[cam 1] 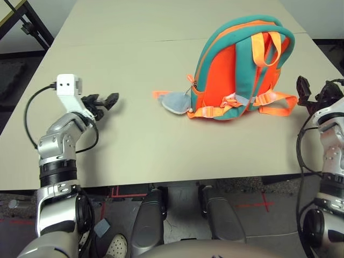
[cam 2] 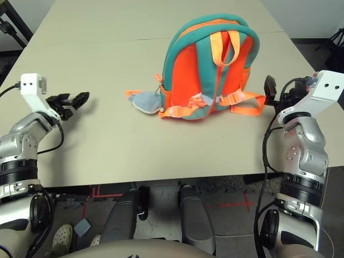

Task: Put the pencil case into the backpack and zip it.

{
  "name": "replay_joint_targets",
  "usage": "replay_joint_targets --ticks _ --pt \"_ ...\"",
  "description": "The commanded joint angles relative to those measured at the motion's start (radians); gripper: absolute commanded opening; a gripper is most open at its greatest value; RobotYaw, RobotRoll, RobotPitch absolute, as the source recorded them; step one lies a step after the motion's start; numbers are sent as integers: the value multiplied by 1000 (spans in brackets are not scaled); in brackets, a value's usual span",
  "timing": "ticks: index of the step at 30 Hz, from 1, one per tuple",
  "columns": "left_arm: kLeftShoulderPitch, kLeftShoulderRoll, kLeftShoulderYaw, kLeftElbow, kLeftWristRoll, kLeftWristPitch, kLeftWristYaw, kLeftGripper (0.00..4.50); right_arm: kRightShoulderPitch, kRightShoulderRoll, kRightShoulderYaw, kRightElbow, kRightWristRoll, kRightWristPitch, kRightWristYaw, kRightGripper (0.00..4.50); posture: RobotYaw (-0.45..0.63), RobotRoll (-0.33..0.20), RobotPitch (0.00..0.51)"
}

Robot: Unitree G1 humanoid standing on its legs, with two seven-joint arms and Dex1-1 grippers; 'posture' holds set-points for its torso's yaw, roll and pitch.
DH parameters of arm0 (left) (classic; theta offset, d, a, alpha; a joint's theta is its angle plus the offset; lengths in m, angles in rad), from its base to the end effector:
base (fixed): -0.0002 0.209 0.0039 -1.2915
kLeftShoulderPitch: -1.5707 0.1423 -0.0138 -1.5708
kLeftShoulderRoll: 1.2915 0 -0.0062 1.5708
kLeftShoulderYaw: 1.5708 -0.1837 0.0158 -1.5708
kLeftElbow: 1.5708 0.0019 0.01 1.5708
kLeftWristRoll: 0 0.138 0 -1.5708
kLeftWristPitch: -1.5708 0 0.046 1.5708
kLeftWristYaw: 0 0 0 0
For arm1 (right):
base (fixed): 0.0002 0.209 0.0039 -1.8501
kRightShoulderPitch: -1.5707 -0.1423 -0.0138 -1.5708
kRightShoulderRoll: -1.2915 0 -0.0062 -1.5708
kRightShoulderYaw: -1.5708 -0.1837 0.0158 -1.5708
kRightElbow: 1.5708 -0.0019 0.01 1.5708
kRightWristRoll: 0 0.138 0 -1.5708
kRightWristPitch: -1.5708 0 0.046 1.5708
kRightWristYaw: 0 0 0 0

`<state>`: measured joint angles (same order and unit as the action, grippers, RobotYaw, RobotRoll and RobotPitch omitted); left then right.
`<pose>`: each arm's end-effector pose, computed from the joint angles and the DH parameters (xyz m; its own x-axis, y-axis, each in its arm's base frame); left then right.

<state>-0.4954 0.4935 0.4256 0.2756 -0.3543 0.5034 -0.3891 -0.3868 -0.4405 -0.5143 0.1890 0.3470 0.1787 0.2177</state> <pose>0.2701 0.3004 0.1447 0.9963 -0.0480 -0.0718 0.0373 0.9888 -0.1444 0.2464 -0.3094 0.1419 0.9531 -0.2184 0.2096 0.2020 0.9746 0.0969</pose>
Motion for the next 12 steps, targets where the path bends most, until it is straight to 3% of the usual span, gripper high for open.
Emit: replay_joint_targets --ticks 1,12 --pt "33 1 24 9 23 -65 58 4500 5 -10 -1 49 -17 -53 -6 4477 2 0 220" --pt "48 33 47 86 29 -172 127 4500 40 -6 -15 63 -23 -124 -47 4477 6 0 217"
